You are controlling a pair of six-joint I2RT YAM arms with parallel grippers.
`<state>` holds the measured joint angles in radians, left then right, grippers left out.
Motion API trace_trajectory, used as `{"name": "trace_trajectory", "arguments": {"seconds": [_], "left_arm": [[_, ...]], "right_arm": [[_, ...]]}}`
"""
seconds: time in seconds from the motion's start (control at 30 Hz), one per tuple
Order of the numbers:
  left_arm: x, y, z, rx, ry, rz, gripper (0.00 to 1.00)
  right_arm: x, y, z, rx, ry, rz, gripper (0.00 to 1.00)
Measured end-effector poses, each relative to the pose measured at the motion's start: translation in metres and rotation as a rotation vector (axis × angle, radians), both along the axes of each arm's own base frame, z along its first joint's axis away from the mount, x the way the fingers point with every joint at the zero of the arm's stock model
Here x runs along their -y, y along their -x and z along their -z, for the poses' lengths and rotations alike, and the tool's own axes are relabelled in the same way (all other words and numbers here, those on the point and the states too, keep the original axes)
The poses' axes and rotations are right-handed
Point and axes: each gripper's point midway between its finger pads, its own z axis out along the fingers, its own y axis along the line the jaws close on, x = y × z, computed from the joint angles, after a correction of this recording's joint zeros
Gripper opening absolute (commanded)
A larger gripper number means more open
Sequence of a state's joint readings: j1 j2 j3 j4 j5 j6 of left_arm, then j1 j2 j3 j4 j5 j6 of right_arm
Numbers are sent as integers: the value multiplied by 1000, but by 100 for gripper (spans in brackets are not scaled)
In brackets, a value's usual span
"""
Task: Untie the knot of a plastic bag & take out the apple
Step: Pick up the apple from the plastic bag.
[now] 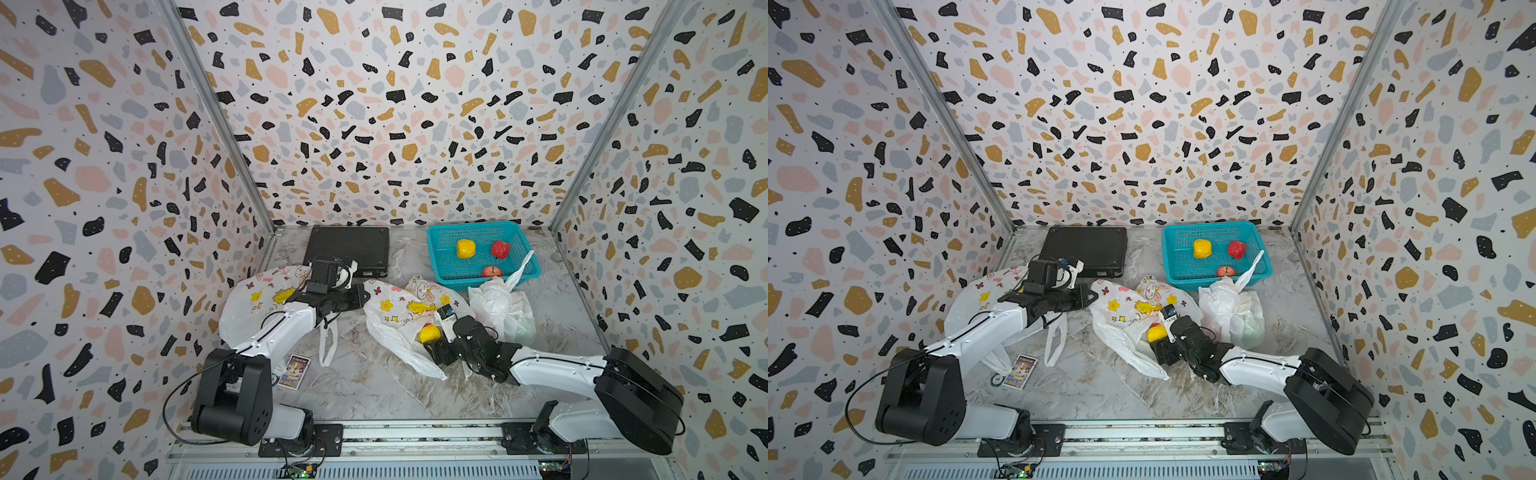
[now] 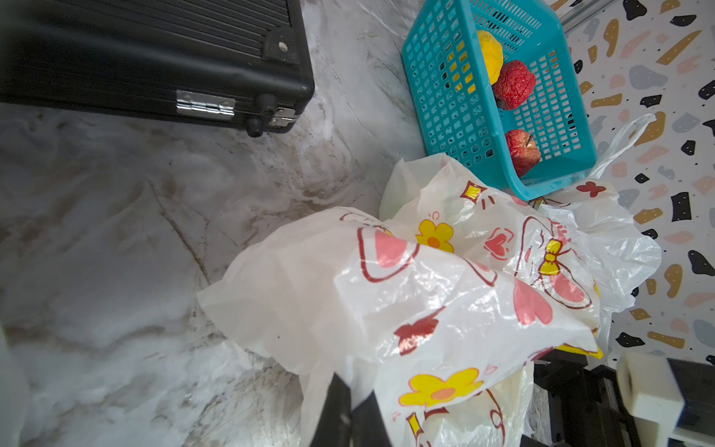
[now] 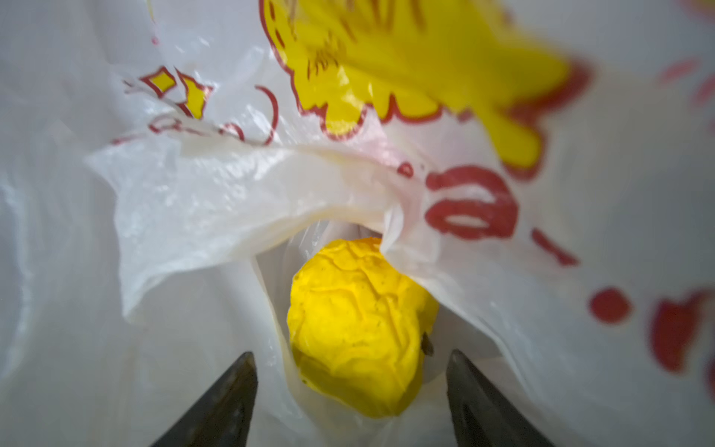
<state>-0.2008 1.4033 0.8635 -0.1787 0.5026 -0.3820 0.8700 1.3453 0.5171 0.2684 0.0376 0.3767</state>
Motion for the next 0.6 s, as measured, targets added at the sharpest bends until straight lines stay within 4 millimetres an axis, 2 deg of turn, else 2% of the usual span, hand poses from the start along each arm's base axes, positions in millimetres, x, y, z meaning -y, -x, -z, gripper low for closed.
{"name": "trace_trajectory", "arguments": {"seconds": [0.1, 0.2, 0.23, 0.27, 0.33, 0.4, 0.5, 0.6], "left_arm": [[1, 1, 0, 0, 4, 6, 0], [2, 1, -1, -1, 8, 10, 0], [2, 1, -1, -1, 9, 10, 0], [2, 1, -1, -1, 9, 10, 0], [2, 1, -1, -1, 9, 10, 0], [2, 1, -1, -1, 8, 9, 0], [0, 0, -1, 2, -2, 1, 0], [-5, 0, -1, 5, -17, -18, 0]], "right_arm": [[-4, -5, 0, 0, 10, 4, 78], [-8, -10, 13, -22, 42, 4, 77], [-9, -11, 18, -31, 54, 3, 68], [-10, -11, 22, -39, 67, 0, 54], [-16, -14, 23, -42, 69, -7, 34], [-20, -17, 18, -31, 59, -18, 26], [-19, -11, 0, -14, 29, -40, 22], [-14, 3, -43, 51, -54, -92, 23]]}}
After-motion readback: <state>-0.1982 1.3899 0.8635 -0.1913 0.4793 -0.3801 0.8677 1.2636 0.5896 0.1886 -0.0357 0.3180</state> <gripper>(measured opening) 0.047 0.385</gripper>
